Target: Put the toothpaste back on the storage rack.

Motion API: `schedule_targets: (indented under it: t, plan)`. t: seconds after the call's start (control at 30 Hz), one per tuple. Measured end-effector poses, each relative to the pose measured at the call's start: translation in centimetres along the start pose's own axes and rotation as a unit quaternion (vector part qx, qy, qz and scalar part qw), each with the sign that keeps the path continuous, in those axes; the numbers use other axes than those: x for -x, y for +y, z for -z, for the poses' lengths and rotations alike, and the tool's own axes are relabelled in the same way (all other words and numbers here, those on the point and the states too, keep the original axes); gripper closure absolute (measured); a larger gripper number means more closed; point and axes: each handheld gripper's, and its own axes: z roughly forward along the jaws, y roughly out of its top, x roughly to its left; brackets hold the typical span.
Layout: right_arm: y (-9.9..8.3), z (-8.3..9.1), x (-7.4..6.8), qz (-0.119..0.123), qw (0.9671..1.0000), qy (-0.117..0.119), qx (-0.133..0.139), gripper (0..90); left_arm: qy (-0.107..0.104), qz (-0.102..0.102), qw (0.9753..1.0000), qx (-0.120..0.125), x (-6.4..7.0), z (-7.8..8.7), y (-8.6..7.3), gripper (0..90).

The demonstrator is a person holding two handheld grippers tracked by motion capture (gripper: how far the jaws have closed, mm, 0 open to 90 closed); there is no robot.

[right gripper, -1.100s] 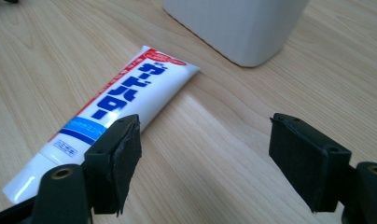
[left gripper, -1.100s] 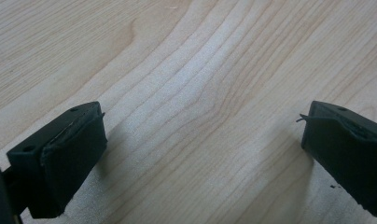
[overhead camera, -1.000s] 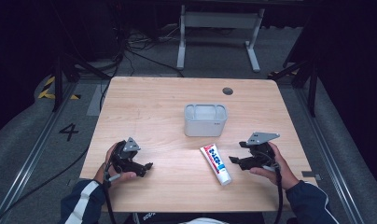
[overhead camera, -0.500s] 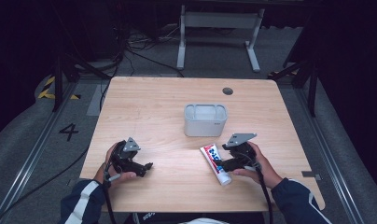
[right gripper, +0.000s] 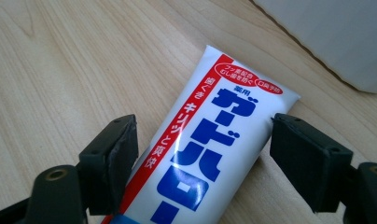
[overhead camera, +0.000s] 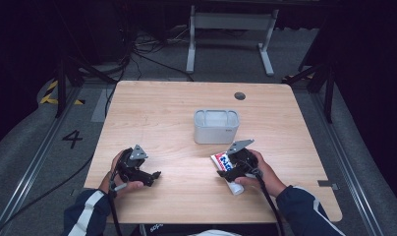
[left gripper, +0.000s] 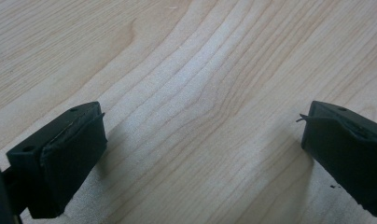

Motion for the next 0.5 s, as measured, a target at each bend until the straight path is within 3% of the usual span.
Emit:
schedule_targets:
  t: [0.2, 0.5]
  plan:
    - [0.4, -0.5, 0.0, -0.006, 0.9997, 0.001, -0.023, 30.0, 0.000, 0.000, 1.0000, 0.000, 0.0, 0.0, 0.0, 0.2]
    - [1.6, -1.0, -0.3, 0.010, 0.9980, 0.002, -0.062, 35.8, 0.000, 0.000, 1.0000, 0.000, 0.0, 0.0, 0.0, 0.2]
